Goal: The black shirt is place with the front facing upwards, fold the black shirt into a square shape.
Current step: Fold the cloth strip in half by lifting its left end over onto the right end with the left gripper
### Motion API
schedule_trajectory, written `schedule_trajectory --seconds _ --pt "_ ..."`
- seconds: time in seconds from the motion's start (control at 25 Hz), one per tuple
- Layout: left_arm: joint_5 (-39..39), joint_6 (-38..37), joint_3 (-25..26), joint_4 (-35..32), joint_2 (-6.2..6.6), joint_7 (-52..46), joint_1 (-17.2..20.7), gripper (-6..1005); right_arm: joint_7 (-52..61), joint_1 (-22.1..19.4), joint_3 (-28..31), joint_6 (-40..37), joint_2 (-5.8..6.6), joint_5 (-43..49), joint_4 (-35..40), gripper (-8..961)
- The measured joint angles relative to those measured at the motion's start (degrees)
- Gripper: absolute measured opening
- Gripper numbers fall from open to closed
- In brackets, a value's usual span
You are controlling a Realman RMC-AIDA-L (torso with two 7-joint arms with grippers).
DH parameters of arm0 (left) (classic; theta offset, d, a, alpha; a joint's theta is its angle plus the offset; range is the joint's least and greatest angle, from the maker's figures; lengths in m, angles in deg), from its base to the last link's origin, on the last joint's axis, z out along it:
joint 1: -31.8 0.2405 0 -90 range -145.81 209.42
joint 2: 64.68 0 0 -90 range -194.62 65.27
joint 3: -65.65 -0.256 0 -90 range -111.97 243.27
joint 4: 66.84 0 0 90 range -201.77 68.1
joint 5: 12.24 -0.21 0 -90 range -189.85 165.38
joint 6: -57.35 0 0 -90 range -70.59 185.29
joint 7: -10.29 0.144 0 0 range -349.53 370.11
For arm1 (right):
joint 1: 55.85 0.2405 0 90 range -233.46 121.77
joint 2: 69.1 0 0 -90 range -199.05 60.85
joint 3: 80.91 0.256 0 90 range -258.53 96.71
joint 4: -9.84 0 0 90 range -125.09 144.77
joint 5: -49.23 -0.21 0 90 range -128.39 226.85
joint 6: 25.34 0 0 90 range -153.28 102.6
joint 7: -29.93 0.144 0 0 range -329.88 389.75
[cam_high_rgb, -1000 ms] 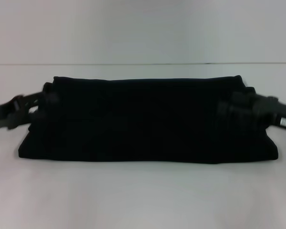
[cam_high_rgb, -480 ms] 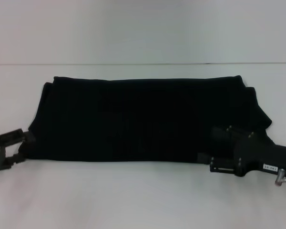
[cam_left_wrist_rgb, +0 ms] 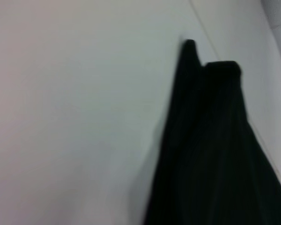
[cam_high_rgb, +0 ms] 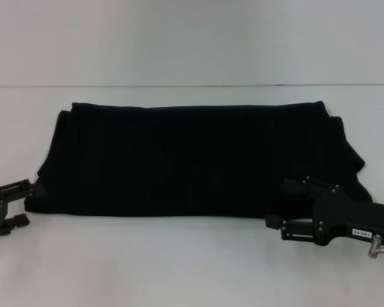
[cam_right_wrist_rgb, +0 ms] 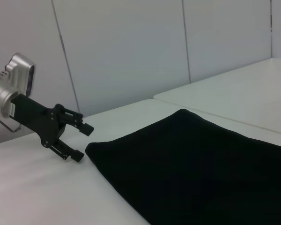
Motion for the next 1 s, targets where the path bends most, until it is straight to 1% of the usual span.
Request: schedule_trajectory --seconds 0.2,0.48,0.68,0.88,1.0 --pt "-0.3 2.2 -0.1 0.5 -0.13 -1.0 -0.5 814 0.0 0.0 0.0 -0.2 -0.01 0.0 0.0 947" --pt "-0.3 5.5 0.0 3.5 -0.11 -1.1 -3.3 787 0.0 0.0 -0.4 -0.4 -0.01 0.0 -0.1 946" --pt "-0.3 7.2 -0.1 4.0 -0.15 -1.1 -4.7 767 -0.1 0.0 -0.5 -0.4 -0.01 0.0 -0.5 946" --pt "0.2 7.0 -0.2 3.8 -0.28 -0.4 -5.1 747 -0.1 0.0 -0.6 -0.4 -0.01 0.0 -0.6 946" --pt "-0.4 6.8 -0.8 3.5 -0.77 0.7 -5.7 735 -0.1 0.0 -1.4 -0.4 -0.01 0.0 -0.5 947"
